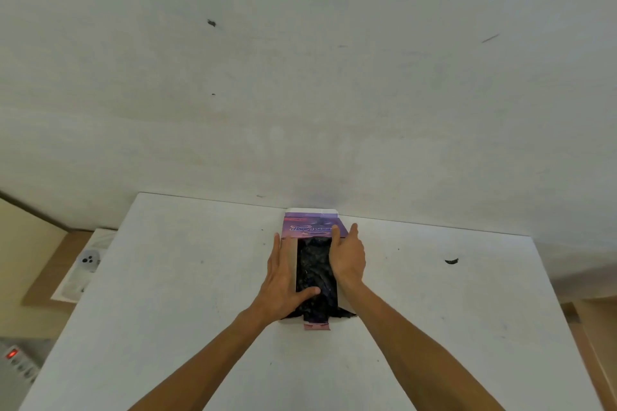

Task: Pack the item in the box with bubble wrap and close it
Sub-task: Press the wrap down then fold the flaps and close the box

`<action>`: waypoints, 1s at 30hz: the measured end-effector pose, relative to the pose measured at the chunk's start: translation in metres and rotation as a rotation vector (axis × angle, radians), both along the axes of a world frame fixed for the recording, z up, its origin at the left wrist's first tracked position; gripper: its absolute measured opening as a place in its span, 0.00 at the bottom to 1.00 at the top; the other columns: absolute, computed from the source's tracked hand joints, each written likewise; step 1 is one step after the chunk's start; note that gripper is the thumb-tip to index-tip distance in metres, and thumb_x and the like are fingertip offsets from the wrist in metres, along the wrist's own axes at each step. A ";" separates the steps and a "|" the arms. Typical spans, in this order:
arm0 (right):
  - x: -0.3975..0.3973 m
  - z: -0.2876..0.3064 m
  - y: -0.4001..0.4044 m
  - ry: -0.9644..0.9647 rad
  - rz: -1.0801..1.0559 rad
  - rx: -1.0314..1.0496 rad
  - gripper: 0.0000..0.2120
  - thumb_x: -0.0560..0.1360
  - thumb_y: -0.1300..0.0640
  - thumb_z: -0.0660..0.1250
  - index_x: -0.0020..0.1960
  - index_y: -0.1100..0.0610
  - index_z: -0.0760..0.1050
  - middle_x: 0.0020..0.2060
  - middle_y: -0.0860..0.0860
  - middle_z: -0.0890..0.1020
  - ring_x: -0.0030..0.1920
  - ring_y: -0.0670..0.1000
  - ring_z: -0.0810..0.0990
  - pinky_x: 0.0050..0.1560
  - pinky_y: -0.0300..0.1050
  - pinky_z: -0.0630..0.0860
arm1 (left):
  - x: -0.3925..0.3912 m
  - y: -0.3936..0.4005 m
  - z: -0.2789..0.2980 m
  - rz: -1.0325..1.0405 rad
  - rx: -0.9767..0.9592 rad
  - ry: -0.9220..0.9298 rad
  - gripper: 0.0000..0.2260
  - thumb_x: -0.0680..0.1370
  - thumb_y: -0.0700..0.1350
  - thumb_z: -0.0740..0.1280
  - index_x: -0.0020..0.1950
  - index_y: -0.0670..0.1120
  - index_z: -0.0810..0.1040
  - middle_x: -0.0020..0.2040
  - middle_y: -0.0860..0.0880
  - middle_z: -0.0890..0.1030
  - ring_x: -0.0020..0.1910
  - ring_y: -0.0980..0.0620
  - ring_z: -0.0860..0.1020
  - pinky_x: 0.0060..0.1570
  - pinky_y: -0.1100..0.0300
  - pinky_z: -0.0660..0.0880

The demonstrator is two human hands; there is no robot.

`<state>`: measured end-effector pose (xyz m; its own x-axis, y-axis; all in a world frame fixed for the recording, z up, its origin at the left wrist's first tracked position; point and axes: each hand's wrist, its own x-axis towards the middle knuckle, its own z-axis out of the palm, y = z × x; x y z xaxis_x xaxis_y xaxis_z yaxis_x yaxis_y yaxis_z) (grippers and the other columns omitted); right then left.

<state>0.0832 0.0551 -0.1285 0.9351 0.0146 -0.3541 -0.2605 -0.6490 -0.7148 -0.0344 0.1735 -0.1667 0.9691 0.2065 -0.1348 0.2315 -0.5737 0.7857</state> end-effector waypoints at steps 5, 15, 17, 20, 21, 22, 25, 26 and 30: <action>0.009 0.008 -0.019 0.195 -0.077 0.357 0.31 0.81 0.47 0.65 0.79 0.59 0.59 0.73 0.58 0.71 0.71 0.60 0.71 0.72 0.57 0.67 | 0.000 0.003 -0.001 0.048 -0.190 0.107 0.62 0.63 0.71 0.74 0.76 0.57 0.29 0.79 0.59 0.46 0.78 0.53 0.52 0.76 0.48 0.58; -0.049 0.013 -0.020 0.041 -0.084 0.452 0.17 0.82 0.54 0.64 0.69 0.58 0.67 0.62 0.56 0.79 0.58 0.53 0.80 0.61 0.49 0.78 | -0.047 0.003 0.003 -0.016 -0.104 0.051 0.58 0.65 0.72 0.72 0.76 0.62 0.31 0.78 0.65 0.41 0.78 0.58 0.46 0.73 0.53 0.53; -0.062 0.012 -0.019 -0.086 -0.023 0.413 0.14 0.83 0.54 0.60 0.68 0.54 0.65 0.61 0.53 0.78 0.58 0.49 0.80 0.58 0.43 0.79 | -0.052 -0.001 0.002 0.011 -0.024 0.014 0.50 0.71 0.73 0.65 0.77 0.62 0.32 0.79 0.63 0.35 0.79 0.54 0.40 0.73 0.49 0.49; -0.076 0.011 -0.019 -0.201 0.045 0.362 0.11 0.83 0.50 0.56 0.65 0.50 0.64 0.59 0.50 0.77 0.57 0.46 0.79 0.60 0.47 0.79 | -0.059 -0.012 0.002 0.195 -0.188 -0.047 0.30 0.80 0.66 0.55 0.78 0.67 0.43 0.80 0.62 0.44 0.80 0.51 0.47 0.75 0.42 0.53; -0.078 0.011 -0.020 -0.209 0.052 0.346 0.13 0.82 0.47 0.56 0.64 0.50 0.65 0.58 0.50 0.77 0.57 0.47 0.79 0.62 0.51 0.78 | -0.060 -0.016 0.002 0.304 -0.299 -0.061 0.25 0.82 0.62 0.54 0.78 0.66 0.49 0.80 0.58 0.52 0.79 0.51 0.54 0.75 0.41 0.57; -0.079 0.010 -0.022 -0.214 0.061 0.342 0.18 0.81 0.42 0.55 0.65 0.51 0.66 0.59 0.50 0.77 0.57 0.48 0.79 0.63 0.52 0.77 | -0.062 -0.018 0.004 0.405 -0.378 -0.082 0.21 0.84 0.58 0.55 0.77 0.64 0.57 0.78 0.56 0.60 0.76 0.53 0.61 0.74 0.42 0.61; -0.091 0.005 -0.038 -0.204 0.117 0.334 0.23 0.80 0.38 0.53 0.68 0.51 0.66 0.65 0.51 0.74 0.63 0.48 0.75 0.69 0.50 0.72 | -0.062 -0.017 0.023 0.586 -0.488 -0.004 0.14 0.86 0.52 0.52 0.59 0.61 0.77 0.66 0.58 0.75 0.70 0.52 0.71 0.70 0.50 0.67; -0.094 0.003 -0.045 -0.218 0.131 0.337 0.20 0.81 0.42 0.56 0.68 0.50 0.67 0.66 0.52 0.73 0.65 0.48 0.74 0.70 0.50 0.70 | -0.060 -0.013 0.034 0.618 -0.613 0.049 0.16 0.85 0.55 0.50 0.55 0.62 0.78 0.62 0.58 0.77 0.69 0.50 0.72 0.68 0.51 0.68; -0.094 0.004 -0.073 -0.114 0.083 0.404 0.23 0.76 0.49 0.68 0.69 0.54 0.74 0.66 0.51 0.70 0.66 0.52 0.73 0.67 0.40 0.70 | -0.060 0.019 0.054 0.427 -0.997 0.210 0.39 0.73 0.78 0.45 0.67 0.56 0.78 0.65 0.52 0.80 0.69 0.51 0.72 0.72 0.50 0.63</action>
<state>-0.0107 -0.0179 -0.1242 0.9579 0.2074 -0.1987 -0.1238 -0.3261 -0.9372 -0.0941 0.1925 -0.1131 0.7820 0.2259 -0.5809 0.4429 0.4544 0.7729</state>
